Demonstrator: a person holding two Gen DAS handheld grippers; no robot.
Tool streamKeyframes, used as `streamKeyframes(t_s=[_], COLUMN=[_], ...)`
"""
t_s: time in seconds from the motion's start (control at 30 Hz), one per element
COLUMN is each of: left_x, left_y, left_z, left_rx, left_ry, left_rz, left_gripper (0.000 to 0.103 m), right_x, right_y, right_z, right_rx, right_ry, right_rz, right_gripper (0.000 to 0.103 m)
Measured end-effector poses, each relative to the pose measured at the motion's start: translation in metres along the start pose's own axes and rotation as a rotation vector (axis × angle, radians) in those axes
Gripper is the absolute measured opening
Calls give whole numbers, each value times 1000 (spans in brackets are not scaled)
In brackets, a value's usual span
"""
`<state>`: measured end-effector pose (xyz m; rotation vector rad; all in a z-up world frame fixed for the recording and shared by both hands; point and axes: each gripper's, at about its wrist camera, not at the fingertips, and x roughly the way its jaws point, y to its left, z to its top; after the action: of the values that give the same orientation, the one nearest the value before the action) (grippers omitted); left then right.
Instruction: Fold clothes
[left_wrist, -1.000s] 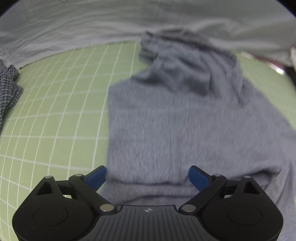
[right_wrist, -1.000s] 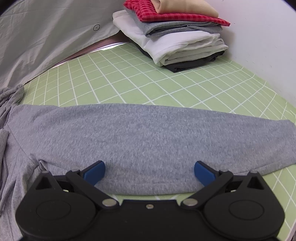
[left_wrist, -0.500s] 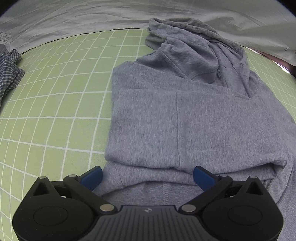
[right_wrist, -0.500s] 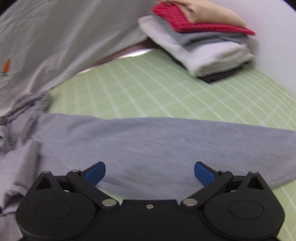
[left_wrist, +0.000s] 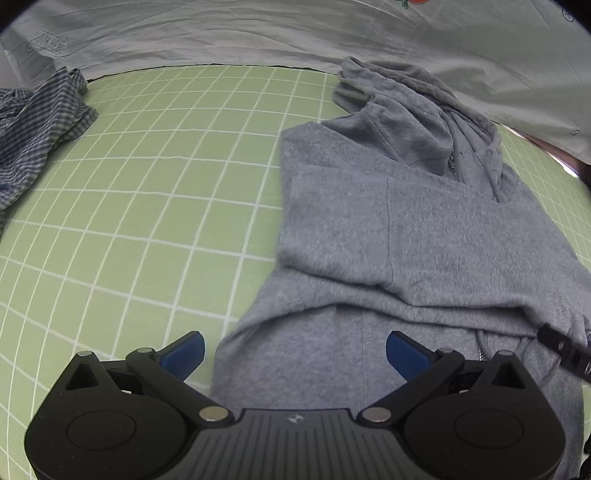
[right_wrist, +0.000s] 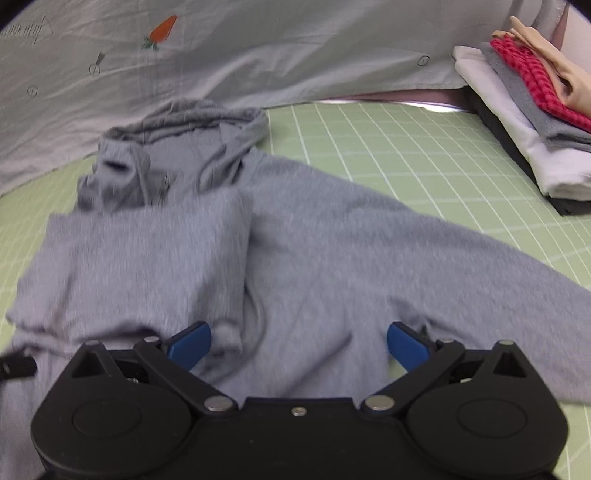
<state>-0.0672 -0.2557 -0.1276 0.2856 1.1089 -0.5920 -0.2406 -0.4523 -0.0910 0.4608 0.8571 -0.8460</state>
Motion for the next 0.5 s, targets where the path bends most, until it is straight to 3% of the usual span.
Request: streamKeyframes(t_s=[0.2, 0.37, 0.5], left_x=[-5, -9, -10], left_y=[4, 5, 8], left_z=[-11, -12, -9], left_rx=[13, 28, 26], left_ry=[2, -6, -12], left_rz=[-19, -24, -20], left_gripper=[103, 103, 103], right_x=[-12, -21, -3], right_y=[-1, 2, 14], right_z=[-18, 14, 31], right_rx=[10, 44, 25], right_ry=[13, -98, -91], right_rz=[-31, -28, -21], right_gripper=[103, 103, 103])
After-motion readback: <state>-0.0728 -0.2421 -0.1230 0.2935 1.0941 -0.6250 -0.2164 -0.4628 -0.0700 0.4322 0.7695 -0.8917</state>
